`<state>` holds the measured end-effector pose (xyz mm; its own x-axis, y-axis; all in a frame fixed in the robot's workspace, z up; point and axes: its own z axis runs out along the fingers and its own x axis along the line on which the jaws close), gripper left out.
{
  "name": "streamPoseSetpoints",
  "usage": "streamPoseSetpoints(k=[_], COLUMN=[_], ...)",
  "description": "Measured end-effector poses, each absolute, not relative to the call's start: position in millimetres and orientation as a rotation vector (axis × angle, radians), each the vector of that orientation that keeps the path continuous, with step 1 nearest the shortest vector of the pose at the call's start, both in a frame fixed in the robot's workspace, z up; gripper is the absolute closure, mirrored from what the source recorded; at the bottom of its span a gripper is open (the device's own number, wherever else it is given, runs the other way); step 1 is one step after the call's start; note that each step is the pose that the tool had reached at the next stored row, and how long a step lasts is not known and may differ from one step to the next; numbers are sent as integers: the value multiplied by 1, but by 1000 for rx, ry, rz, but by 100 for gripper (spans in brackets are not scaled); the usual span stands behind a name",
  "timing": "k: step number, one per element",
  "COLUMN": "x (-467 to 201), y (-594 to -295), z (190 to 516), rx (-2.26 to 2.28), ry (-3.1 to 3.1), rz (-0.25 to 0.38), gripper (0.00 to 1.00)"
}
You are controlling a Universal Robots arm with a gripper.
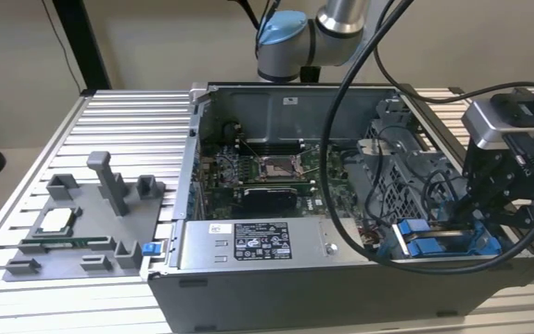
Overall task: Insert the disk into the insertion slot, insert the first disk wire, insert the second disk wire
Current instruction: 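Insert the first disk wire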
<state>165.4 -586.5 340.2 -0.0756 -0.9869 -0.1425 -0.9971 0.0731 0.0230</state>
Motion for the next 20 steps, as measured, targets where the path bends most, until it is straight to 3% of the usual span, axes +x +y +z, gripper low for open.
streamPoseSetpoints(k=[20], x=[165], y=[-587], z=[338], rx=[-2098], ry=[2206], rz=[168], gripper=[100])
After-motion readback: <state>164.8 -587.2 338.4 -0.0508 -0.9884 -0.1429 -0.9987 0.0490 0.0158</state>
